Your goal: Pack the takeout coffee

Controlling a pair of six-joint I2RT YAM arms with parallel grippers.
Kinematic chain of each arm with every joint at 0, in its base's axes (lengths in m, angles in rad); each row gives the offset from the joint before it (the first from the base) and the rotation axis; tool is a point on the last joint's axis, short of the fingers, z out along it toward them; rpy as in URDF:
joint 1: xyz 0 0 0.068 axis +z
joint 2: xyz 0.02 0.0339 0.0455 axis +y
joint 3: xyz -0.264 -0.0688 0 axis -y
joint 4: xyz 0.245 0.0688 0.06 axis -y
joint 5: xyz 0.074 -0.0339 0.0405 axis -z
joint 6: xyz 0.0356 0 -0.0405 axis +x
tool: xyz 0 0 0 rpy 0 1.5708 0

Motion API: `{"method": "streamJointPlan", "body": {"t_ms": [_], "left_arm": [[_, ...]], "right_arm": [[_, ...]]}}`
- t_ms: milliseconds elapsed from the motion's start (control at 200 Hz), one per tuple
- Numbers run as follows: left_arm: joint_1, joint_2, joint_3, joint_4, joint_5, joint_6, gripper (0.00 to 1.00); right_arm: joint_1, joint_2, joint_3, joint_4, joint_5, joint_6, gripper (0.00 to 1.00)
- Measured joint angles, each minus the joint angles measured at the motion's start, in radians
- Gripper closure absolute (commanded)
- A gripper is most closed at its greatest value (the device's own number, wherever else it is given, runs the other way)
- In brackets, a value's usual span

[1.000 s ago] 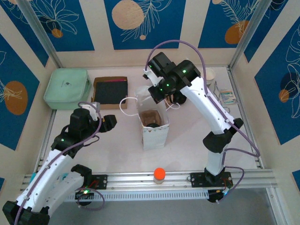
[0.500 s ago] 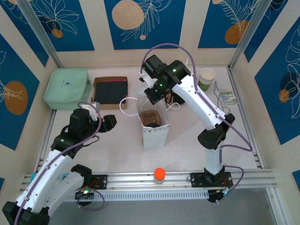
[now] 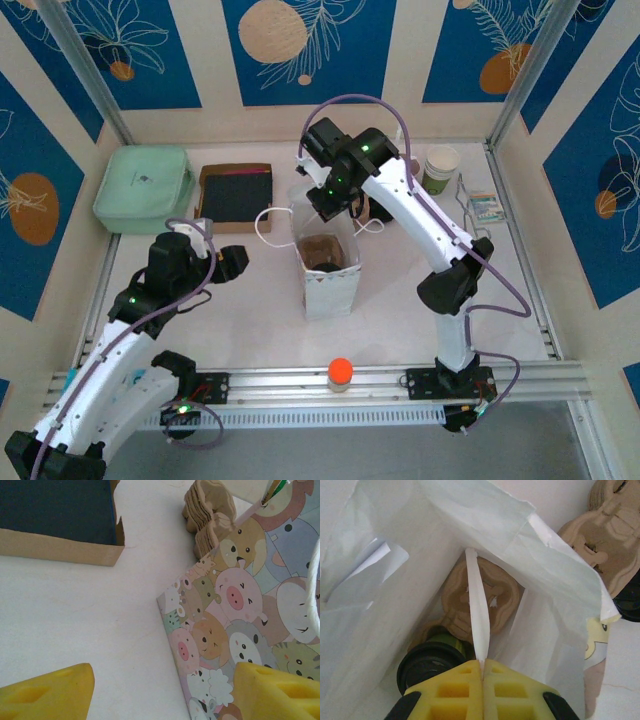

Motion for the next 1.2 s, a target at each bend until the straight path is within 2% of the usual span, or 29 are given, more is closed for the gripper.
{"method": "streamJointPlan", "body": {"t_ms": [200,710,966,1086,1201], "left_arm": [[0.0,0.0,0.0,0.0,0.0,0.0,0.26],[0.0,0.016,0.0,0.0,0.0,0.0,0.26],[0.0,0.016,0.0,0.0,0.0,0.0,0.26],[0.0,0.016,0.0,0.0,0.0,0.0,0.26],[0.0,0.021,0.0,0.0,0.001,0.0,0.26]], "right_arm": [[-0.003,0.0,0.0,0.008,0.0,0.0,0.91],[-0.009,0.011,0.013,0.026,0.014,0.001,0.77],[-0.009,0.01,0.013,0.03,0.034,0.002,0.74],[-0.008,0.007,0.013,0.035,0.044,0.005,0.66],[-0.002,-0.01,0.013,0.046,0.053,0.018,0.54]]}}
